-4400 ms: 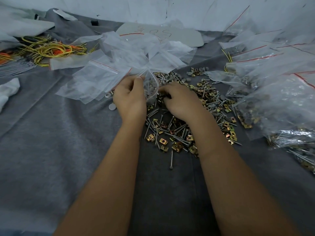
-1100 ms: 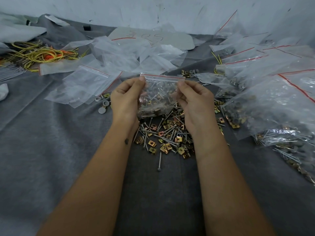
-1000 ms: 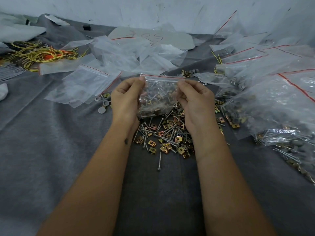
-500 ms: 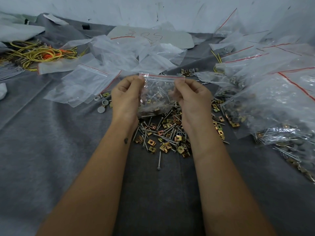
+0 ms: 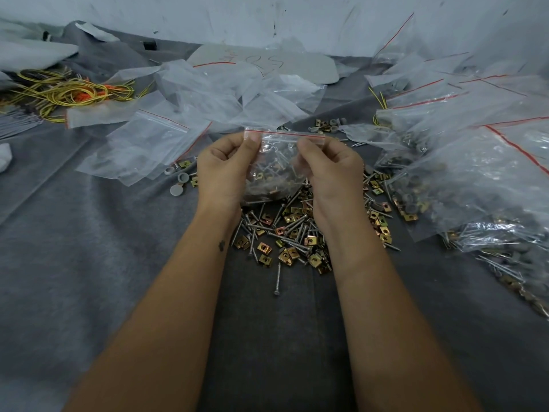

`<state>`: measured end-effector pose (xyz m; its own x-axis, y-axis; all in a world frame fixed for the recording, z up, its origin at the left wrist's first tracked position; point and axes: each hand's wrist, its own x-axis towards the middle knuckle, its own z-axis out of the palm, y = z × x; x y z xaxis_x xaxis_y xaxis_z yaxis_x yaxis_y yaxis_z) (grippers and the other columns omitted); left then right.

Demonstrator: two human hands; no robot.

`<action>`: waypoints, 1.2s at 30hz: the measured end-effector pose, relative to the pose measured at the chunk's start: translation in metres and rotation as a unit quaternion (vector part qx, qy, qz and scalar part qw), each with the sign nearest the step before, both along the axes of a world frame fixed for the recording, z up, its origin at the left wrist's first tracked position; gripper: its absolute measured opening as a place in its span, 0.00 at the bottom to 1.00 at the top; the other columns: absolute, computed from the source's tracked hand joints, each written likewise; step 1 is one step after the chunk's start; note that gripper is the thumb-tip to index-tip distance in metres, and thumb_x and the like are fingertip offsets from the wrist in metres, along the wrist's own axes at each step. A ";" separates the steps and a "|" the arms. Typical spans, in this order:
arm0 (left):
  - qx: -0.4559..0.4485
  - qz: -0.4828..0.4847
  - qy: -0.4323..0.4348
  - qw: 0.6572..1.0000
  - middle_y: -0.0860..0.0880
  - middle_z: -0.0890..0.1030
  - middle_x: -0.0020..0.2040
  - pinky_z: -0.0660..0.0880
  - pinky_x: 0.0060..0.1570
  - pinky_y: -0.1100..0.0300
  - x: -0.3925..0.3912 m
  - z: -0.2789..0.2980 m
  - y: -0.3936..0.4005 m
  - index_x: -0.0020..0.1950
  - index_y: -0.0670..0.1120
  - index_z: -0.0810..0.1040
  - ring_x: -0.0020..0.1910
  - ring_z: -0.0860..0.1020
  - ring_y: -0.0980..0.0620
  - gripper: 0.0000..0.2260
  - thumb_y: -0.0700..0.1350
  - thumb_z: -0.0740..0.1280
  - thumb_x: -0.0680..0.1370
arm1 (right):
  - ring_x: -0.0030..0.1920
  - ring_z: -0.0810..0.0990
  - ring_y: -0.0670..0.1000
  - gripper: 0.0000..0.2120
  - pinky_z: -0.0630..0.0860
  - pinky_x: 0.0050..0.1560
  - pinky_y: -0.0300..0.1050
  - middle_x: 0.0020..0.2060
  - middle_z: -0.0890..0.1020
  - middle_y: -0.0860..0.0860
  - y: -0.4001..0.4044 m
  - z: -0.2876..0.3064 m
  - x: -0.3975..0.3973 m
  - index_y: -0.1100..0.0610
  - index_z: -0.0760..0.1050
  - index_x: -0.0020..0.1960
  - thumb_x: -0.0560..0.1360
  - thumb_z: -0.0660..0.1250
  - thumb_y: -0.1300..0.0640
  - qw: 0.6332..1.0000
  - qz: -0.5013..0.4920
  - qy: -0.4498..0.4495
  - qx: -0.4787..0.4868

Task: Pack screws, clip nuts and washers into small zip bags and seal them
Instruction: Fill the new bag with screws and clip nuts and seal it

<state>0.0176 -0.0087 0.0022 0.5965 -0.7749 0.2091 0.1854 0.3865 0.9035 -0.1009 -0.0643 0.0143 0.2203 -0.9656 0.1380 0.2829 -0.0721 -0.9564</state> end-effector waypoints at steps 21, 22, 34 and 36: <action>0.016 -0.048 -0.092 0.994 0.51 0.84 0.36 0.77 0.35 0.64 -0.003 -0.002 0.003 0.44 0.44 0.81 0.34 0.81 0.57 0.04 0.39 0.69 0.78 | 0.35 0.82 0.44 0.04 0.77 0.35 0.37 0.32 0.83 0.47 0.007 0.002 0.003 0.58 0.81 0.41 0.72 0.72 0.66 0.999 0.032 0.000 -0.012; 0.014 -0.046 -0.093 0.995 0.52 0.84 0.35 0.76 0.35 0.65 -0.003 -0.002 0.002 0.44 0.44 0.82 0.33 0.81 0.58 0.04 0.39 0.69 0.78 | 0.35 0.82 0.43 0.04 0.76 0.35 0.35 0.32 0.84 0.47 0.008 0.002 0.003 0.58 0.82 0.42 0.72 0.72 0.66 0.999 0.031 0.006 -0.021; 0.012 -0.078 -0.102 0.992 0.50 0.85 0.39 0.76 0.40 0.65 -0.004 0.000 0.001 0.48 0.39 0.81 0.38 0.82 0.56 0.03 0.35 0.68 0.77 | 0.36 0.82 0.45 0.08 0.77 0.37 0.35 0.32 0.84 0.47 0.009 0.004 0.003 0.56 0.82 0.39 0.72 0.71 0.68 0.999 0.028 0.023 -0.023; 0.014 -0.076 -0.106 0.991 0.50 0.85 0.39 0.76 0.40 0.65 -0.004 0.000 0.002 0.47 0.41 0.82 0.38 0.82 0.56 0.04 0.35 0.68 0.77 | 0.36 0.82 0.44 0.08 0.77 0.37 0.35 0.32 0.84 0.47 0.009 0.004 0.003 0.55 0.81 0.39 0.72 0.71 0.67 0.999 0.025 0.033 -0.032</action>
